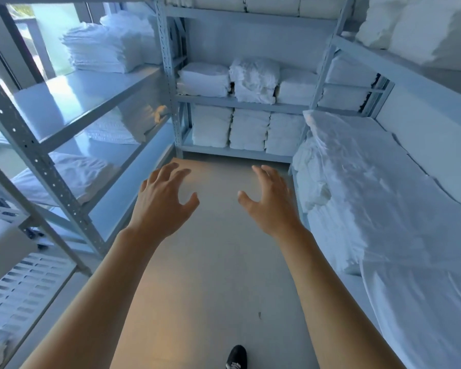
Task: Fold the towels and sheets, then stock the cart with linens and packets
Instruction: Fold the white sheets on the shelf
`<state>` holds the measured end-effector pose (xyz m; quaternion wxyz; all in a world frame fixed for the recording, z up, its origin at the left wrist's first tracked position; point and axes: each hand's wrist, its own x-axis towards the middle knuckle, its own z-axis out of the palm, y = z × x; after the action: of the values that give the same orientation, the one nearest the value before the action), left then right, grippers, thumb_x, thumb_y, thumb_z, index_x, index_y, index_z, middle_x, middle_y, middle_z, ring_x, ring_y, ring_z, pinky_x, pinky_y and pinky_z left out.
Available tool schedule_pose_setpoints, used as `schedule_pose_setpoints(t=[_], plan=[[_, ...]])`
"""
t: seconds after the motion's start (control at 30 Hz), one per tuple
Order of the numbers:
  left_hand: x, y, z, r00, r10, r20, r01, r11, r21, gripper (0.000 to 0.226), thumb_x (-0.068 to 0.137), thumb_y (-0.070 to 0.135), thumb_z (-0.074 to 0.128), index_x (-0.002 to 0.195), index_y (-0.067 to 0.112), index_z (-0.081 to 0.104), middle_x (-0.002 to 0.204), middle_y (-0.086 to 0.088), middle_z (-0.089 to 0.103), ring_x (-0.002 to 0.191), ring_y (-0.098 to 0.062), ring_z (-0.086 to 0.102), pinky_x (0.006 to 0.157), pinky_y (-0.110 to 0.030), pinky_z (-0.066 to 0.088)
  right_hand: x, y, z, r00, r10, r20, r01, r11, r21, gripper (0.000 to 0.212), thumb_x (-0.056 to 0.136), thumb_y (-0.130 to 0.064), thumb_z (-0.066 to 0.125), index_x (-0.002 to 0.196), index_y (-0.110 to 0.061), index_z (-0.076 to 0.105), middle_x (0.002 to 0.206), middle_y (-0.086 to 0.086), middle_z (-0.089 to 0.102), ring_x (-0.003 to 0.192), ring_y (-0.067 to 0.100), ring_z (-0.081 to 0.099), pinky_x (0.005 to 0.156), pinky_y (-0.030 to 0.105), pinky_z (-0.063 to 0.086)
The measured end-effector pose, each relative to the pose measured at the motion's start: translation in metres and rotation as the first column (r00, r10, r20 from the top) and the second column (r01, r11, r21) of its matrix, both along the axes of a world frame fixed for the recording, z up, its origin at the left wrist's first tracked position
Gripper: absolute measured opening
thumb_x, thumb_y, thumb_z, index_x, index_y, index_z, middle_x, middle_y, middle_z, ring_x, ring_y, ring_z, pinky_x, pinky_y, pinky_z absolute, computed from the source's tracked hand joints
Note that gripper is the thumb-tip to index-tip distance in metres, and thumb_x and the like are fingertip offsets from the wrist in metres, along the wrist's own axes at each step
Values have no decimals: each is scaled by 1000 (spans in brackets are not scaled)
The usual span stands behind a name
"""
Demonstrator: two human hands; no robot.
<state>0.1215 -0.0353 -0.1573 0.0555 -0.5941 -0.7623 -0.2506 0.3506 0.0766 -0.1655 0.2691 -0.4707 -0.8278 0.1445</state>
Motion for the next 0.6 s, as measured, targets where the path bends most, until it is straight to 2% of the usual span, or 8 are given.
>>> schedule_pose_setpoints(t=[0.27, 0.6], plan=[[0, 146, 13, 999, -17, -35, 15, 999, -43, 67, 86, 65, 42, 142, 30, 52, 152, 2, 48, 139, -25, 45, 113, -53, 41, -4, 143, 5, 999, -20, -44, 17, 998, -59, 86, 84, -68, 42, 157, -25, 33, 164, 1, 30, 151, 22, 25, 123, 50, 24], [48, 311, 35, 984, -157, -80, 155, 987, -34, 69, 85, 64, 42, 144, 29, 52, 154, 2, 46, 142, -24, 41, 115, -52, 39, 57, 274, 21, 988, -135, -74, 133, 991, -33, 78, 93, -57, 56, 159, -23, 30, 167, 2, 25, 155, 21, 20, 124, 51, 22]])
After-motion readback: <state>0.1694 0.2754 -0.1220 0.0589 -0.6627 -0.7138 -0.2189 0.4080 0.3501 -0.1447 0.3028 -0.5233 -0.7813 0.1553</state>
